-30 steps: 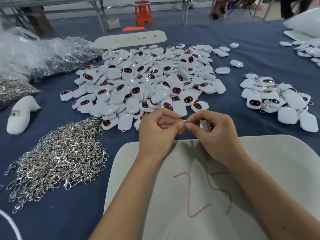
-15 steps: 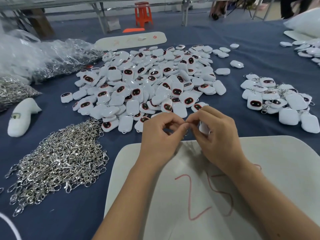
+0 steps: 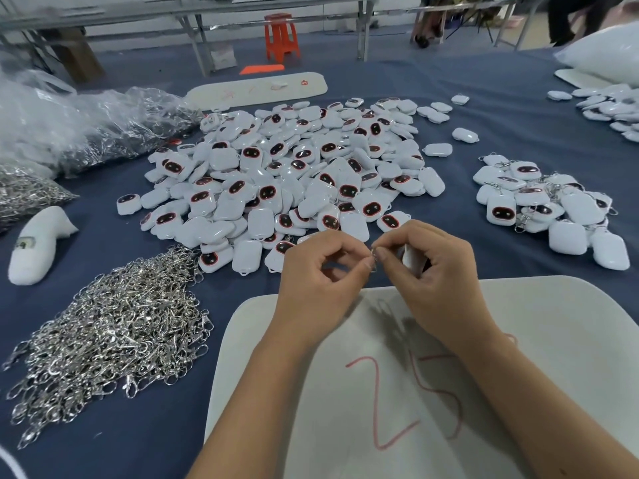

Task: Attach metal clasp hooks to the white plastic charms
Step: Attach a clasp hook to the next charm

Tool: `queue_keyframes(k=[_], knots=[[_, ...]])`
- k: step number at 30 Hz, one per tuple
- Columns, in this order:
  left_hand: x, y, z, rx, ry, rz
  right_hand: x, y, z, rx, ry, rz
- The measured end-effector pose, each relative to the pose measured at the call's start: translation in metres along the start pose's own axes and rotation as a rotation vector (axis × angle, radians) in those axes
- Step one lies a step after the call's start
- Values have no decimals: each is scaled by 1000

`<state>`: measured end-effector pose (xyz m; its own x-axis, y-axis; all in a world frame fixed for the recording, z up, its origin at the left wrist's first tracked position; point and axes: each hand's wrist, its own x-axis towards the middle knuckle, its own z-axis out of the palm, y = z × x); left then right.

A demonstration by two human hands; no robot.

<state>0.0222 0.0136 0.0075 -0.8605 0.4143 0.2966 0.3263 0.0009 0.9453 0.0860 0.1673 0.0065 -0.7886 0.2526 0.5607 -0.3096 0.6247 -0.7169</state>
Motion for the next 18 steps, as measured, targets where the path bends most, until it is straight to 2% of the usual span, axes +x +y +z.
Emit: queue_keyframes(k=[4, 9, 12, 18], knots=[[0, 0, 1, 12, -28, 9, 1, 2, 2, -46, 1, -49], [2, -4, 1, 59, 9, -56, 0, 8, 2, -29, -20, 76], [4, -5, -2, 118, 107, -63, 2, 11, -1, -98, 0, 127], [9, -12, -9, 49, 338, -212, 4, 13, -4, -427, -362, 138]])
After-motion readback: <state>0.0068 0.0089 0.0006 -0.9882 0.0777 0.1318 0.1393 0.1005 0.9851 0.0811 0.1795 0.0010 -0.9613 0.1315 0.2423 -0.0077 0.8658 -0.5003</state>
